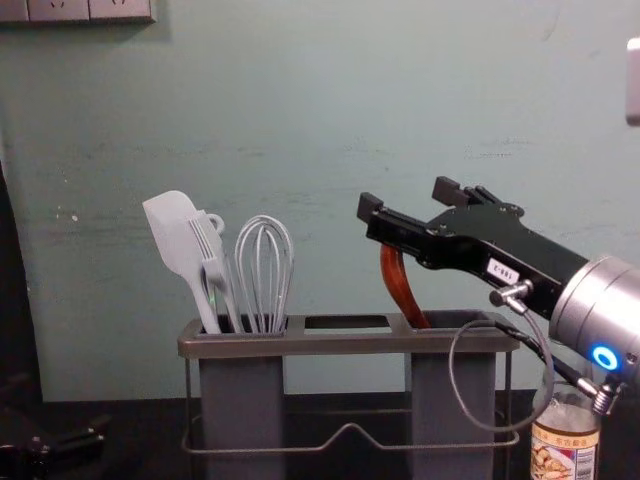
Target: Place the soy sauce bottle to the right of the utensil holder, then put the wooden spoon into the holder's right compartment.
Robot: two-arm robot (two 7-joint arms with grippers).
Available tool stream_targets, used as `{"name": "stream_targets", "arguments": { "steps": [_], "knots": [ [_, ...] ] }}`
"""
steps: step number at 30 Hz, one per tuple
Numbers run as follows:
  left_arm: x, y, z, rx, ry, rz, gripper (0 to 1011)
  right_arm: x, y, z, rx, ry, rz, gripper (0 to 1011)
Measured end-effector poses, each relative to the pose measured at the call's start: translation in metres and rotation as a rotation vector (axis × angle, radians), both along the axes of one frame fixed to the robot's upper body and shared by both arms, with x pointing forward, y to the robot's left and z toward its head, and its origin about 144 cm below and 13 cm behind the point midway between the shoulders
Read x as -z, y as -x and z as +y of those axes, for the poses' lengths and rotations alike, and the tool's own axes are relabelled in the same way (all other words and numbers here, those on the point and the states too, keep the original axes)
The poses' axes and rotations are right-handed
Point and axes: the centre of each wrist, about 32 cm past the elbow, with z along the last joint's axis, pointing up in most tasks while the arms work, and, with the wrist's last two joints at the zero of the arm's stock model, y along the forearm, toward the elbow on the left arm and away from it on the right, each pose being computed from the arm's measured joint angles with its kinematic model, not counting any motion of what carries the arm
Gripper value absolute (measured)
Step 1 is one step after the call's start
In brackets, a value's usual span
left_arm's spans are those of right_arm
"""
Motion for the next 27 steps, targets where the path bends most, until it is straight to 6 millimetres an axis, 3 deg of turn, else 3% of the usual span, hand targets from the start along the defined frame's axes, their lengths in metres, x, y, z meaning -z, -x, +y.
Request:
{"name": "stream_targets", "arguments": {
  "steps": [18,27],
  "knots": [
    [0.000,0.000,0.000,0.000,0.000,0.000,1000,-0.061,0.012,-0.005,-0.001,0.044,-0.205,1002],
    [0.000,0.000,0.000,0.000,0.000,0.000,1000,-0.080,0.013,-0.029,0.063,0.060,-0.260,1002]
  ]
}}
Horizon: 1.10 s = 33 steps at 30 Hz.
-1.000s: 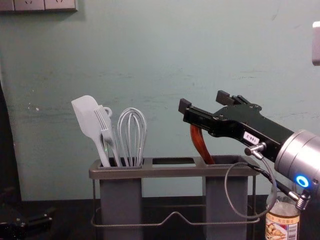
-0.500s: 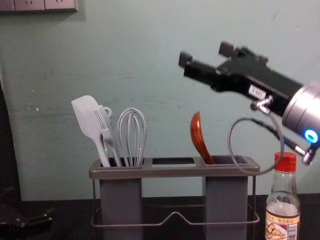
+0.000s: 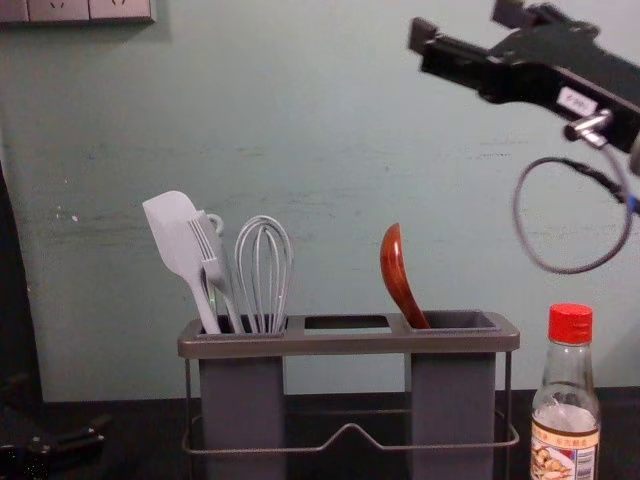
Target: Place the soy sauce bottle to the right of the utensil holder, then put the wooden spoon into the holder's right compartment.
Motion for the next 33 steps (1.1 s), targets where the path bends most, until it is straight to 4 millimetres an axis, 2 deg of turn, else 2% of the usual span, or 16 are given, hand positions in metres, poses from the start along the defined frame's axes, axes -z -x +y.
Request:
{"name": "stream_targets", "arguments": {
  "steps": [10,15,19,23,33],
  "knots": [
    [0.000,0.000,0.000,0.000,0.000,0.000,1000,-0.011,-0.002,-0.047,0.113,0.008,-0.011,1003],
    [0.000,0.000,0.000,0.000,0.000,0.000,1000,-0.008,-0.002,-0.067,0.166,0.006,0.008,1002],
    [0.000,0.000,0.000,0.000,0.000,0.000,1000,0.004,-0.001,-0.082,0.220,0.000,0.053,1002],
    [0.000,0.000,0.000,0.000,0.000,0.000,1000,0.026,0.000,-0.093,0.287,0.000,0.128,1002],
    [0.000,0.000,0.000,0.000,0.000,0.000,1000,0.067,0.005,-0.101,0.353,0.019,0.268,1002]
  ]
}}
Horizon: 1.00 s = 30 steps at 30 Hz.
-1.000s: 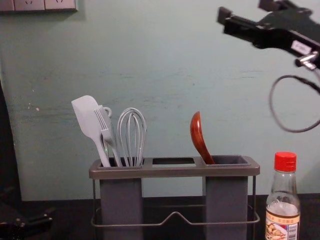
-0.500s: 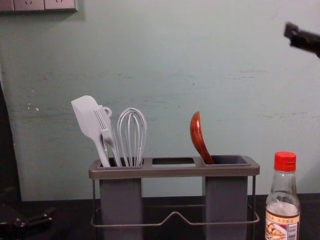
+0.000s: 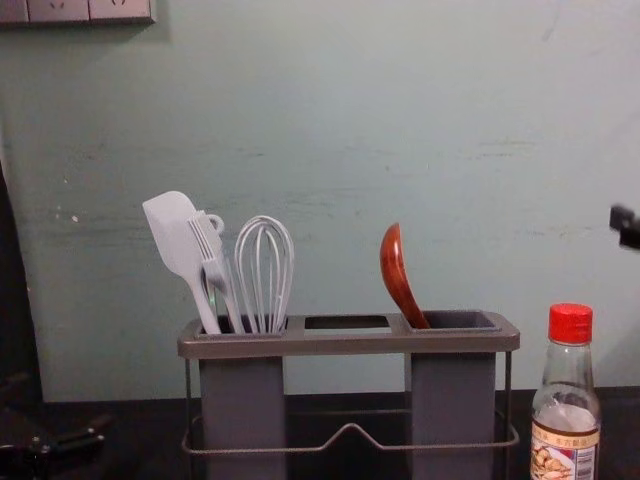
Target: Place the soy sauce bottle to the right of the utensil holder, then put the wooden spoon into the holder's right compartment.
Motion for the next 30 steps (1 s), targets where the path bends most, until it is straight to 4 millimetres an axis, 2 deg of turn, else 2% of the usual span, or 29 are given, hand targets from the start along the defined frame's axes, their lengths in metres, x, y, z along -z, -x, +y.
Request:
{"name": "stream_targets", "arguments": {
  "steps": [9,15,30],
  "knots": [
    [0.000,0.000,0.000,0.000,0.000,0.000,1000,0.029,0.004,-0.001,0.017,0.006,0.102,1002],
    [0.000,0.000,0.000,0.000,0.000,0.000,1000,0.042,0.007,0.000,0.025,0.001,0.151,1003],
    [0.000,0.000,0.000,0.000,0.000,0.000,1000,0.050,0.010,0.002,0.044,-0.004,0.199,1002]
  ]
}}
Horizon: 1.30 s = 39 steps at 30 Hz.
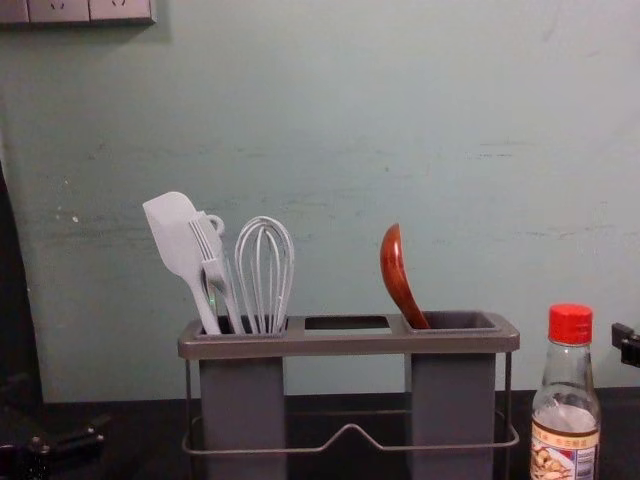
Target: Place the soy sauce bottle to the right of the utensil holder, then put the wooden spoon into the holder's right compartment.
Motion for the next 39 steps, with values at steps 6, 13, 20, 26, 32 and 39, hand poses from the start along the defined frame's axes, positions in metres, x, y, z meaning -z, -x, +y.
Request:
{"name": "stream_targets", "arguments": {
  "steps": [6,13,20,26,32,39],
  "knots": [
    [0.0000,0.0000,0.0000,0.000,0.000,0.000,1000,-0.0001,-0.0001,0.0000,0.000,0.000,-0.001,1002],
    [0.0000,0.0000,0.0000,0.000,0.000,0.000,1000,-0.0003,-0.0003,-0.0002,-0.001,0.001,-0.002,1002],
    [0.0000,0.0000,0.0000,0.000,0.000,0.000,1000,-0.0003,-0.0004,-0.0003,-0.001,0.001,-0.003,1002],
    [0.0000,0.0000,0.0000,0.000,0.000,0.000,1000,-0.0001,-0.0004,-0.0003,-0.001,0.001,-0.003,1002],
    [0.0000,0.0000,0.0000,0.000,0.000,0.000,1000,-0.0002,-0.0004,-0.0003,-0.001,0.001,-0.004,1002],
    [0.0000,0.0000,0.0000,0.000,0.000,0.000,1000,-0.0002,-0.0004,-0.0003,-0.001,0.001,-0.004,1002]
  ]
}}
